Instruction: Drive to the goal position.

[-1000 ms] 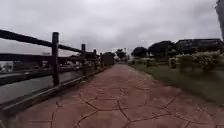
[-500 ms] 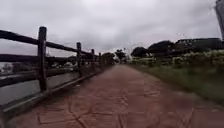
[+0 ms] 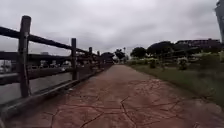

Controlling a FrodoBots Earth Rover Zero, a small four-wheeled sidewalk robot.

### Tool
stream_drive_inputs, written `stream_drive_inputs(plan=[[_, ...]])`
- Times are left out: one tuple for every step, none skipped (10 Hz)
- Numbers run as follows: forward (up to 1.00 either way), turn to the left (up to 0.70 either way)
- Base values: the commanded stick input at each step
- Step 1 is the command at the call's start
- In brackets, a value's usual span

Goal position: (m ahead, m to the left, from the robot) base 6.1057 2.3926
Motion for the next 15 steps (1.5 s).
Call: stream_drive_inputs(plan=[[0.98,0.00],[0.98,0.00],[0.98,0.00],[0.98,0.00],[0.98,0.00],[0.98,0.00],[0.98,0.00],[0.98,0.00],[0.98,0.00],[0.98,0.00],[0.98,0.00],[0.98,0.00],[0.98,0.00],[0.98,0.00],[0.99,0.00]])
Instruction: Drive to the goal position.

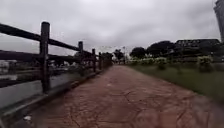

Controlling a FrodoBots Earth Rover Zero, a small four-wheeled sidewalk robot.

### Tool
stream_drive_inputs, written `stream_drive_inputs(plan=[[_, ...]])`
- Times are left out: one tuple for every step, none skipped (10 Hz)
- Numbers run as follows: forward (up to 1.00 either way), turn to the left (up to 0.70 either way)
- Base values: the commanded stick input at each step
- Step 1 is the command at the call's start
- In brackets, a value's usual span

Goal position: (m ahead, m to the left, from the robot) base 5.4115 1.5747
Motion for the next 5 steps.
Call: stream_drive_inputs(plan=[[0.98,0.00],[0.98,0.00],[0.98,0.00],[0.98,0.00],[0.99,0.00]])
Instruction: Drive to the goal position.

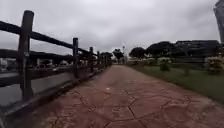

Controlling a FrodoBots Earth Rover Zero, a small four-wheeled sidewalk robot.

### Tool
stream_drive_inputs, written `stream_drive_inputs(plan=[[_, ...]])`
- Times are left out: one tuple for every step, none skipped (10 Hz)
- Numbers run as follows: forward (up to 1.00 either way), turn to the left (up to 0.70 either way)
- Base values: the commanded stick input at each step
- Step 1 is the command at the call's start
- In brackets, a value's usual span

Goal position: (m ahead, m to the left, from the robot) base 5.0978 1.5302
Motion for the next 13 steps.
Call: stream_drive_inputs(plan=[[0.99,0.00],[0.98,0.00],[0.98,0.00],[0.98,0.00],[0.99,0.00],[0.98,0.00],[0.98,0.00],[0.98,0.00],[0.98,0.00],[0.98,0.00],[0.98,0.00],[0.98,0.00],[0.98,0.00]])
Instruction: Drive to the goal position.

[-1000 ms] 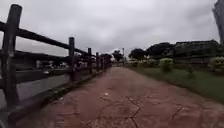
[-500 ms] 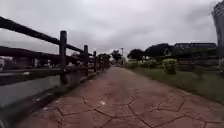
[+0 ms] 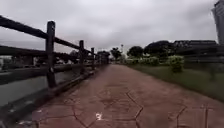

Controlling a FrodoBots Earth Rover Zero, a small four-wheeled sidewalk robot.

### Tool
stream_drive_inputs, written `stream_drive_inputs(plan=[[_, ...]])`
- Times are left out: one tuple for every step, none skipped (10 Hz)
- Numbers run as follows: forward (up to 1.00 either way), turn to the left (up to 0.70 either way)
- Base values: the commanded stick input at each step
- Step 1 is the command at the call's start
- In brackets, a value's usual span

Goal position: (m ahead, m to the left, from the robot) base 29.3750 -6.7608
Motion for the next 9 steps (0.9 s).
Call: stream_drive_inputs(plan=[[0.98,0.00],[0.98,0.00],[0.98,0.00],[0.97,0.00],[0.95,0.00],[0.95,0.00],[0.95,0.00],[0.95,0.00],[0.95,0.00]])
